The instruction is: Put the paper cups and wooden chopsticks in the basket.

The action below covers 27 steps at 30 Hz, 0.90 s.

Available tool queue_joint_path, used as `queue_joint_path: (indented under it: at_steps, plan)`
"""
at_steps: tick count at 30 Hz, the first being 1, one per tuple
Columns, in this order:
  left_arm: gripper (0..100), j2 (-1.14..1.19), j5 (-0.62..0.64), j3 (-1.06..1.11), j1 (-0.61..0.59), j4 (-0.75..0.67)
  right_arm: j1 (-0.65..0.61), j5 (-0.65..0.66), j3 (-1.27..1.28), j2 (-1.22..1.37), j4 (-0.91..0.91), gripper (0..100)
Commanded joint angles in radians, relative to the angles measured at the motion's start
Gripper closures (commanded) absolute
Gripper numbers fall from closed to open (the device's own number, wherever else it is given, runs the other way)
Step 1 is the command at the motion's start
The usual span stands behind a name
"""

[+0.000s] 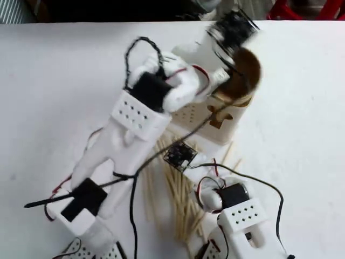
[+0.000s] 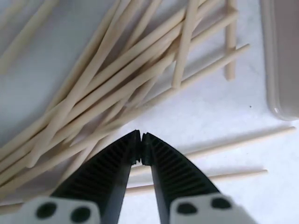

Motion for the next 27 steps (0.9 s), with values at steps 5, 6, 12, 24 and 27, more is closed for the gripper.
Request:
queue_joint_path:
  at_steps: [5,6,12,24,27]
  plan:
    - [73,-0.013,0.133,-0.161,-0.094,0.002,-0.001,0.006,-0.008,-0.002,-0.015,97.4]
    - [73,-0.013,0.133,-0.19,-0.094,0.012,-0.001,0.006,-0.008,-0.002,-0.015,97.4]
    - [74,-0.002,0.133,-0.316,-0.065,0.077,-0.001,0.006,-0.008,-0.002,-0.015,97.4]
    - [76,-0.002,0.133,-0.051,-0.045,-0.123,-0.001,0.006,-0.006,-0.002,-0.015,97.4]
    - [76,-0.004,0.133,0.011,-0.045,-0.172,-0.001,0.006,-0.006,-0.002,-0.015,97.4]
